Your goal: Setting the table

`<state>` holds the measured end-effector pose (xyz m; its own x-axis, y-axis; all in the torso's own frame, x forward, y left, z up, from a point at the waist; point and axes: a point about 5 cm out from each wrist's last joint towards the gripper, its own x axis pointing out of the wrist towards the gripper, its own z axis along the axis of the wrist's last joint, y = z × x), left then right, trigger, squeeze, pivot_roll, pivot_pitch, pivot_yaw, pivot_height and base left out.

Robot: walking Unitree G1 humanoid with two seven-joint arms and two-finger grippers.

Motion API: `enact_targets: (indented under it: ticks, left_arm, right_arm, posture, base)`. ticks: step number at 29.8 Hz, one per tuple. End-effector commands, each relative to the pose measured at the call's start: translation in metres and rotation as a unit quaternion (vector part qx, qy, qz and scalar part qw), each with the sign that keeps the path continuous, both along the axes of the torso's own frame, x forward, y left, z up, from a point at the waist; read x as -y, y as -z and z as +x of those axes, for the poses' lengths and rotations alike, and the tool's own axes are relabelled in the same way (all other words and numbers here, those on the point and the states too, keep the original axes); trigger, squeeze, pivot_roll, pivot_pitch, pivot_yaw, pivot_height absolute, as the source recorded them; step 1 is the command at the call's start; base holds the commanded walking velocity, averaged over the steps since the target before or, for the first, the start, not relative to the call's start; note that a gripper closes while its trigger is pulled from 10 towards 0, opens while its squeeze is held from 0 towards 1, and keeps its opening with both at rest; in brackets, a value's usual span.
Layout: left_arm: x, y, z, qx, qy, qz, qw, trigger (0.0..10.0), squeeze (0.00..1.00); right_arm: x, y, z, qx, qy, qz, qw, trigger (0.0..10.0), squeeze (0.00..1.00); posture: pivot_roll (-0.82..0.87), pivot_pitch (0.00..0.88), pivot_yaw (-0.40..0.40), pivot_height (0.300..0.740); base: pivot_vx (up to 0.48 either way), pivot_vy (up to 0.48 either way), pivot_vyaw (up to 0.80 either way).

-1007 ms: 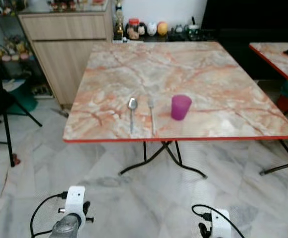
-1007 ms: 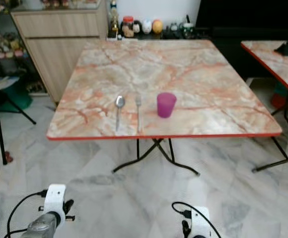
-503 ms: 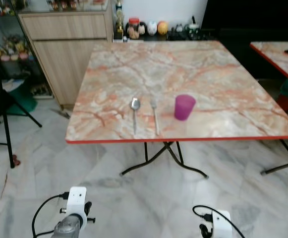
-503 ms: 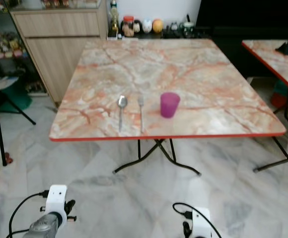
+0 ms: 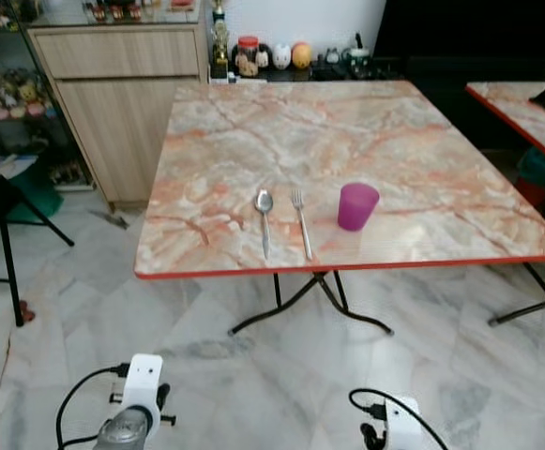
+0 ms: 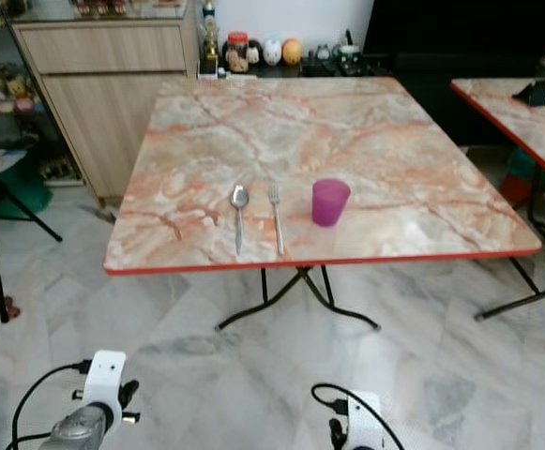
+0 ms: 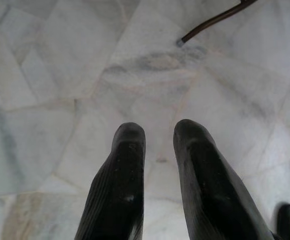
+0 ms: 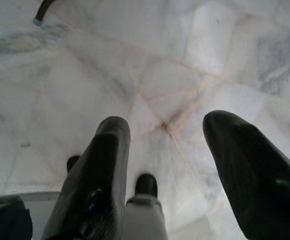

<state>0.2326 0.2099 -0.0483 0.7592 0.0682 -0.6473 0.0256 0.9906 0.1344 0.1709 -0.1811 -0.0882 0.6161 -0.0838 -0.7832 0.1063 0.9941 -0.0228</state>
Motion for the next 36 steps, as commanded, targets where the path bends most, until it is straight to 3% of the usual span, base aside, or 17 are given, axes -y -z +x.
enact_targets:
  ticks: [1, 10, 19, 24, 29, 36]
  left_arm:
    - [0.0029, 0.0022, -0.0019, -0.007, 0.001, -0.003, 1.000, 10.0, 0.00]
    - [0.0031, 0.0027, -0.0025, -0.009, 0.000, -0.005, 1.000, 10.0, 0.00]
    - [0.0023, 0.0021, -0.0022, -0.003, -0.009, -0.010, 1.000, 10.0, 0.00]
    - [0.0028, 0.0024, -0.0025, -0.004, -0.007, -0.014, 1.000, 10.0, 0.00]
    - [0.0039, 0.0034, -0.0034, -0.010, 0.007, -0.006, 1.000, 10.0, 0.00]
    - [0.0041, 0.0042, -0.0045, -0.013, 0.007, -0.007, 1.000, 10.0, 0.00]
  right_arm:
    - [0.0037, -0.0005, 0.0004, 0.000, 0.002, -0.004, 1.000, 10.0, 0.00]
    - [0.0035, -0.0005, 0.0002, 0.000, -0.001, -0.005, 1.000, 10.0, 0.00]
    - [0.0048, -0.0004, -0.0002, -0.002, -0.012, -0.011, 1.000, 10.0, 0.00]
    - [0.0054, -0.0002, -0.0011, -0.003, -0.015, -0.014, 1.000, 10.0, 0.00]
    - [0.0059, 0.0002, -0.0020, -0.003, -0.007, -0.009, 1.000, 10.0, 0.00]
    - [0.0060, -0.0006, -0.0004, 0.000, -0.009, -0.011, 1.000, 10.0, 0.00]
  posture:
    - [0.05, 0.000, 0.014, 0.740]
    - [0.05, 0.000, 0.011, 0.740]
    - [0.05, 0.000, 0.010, 0.740]
    - [0.05, 0.000, 0.009, 0.740]
    - [0.05, 0.000, 0.009, 0.740]
    - [0.05, 0.000, 0.010, 0.740]
  base:
    - [0.277, 0.000, 0.00]
    - [0.263, 0.000, 0.00]
    - [0.000, 0.000, 0.00]
    - [0.000, 0.000, 0.74]
    - [0.000, 0.000, 0.00]
    - [0.000, -0.464, 0.00]
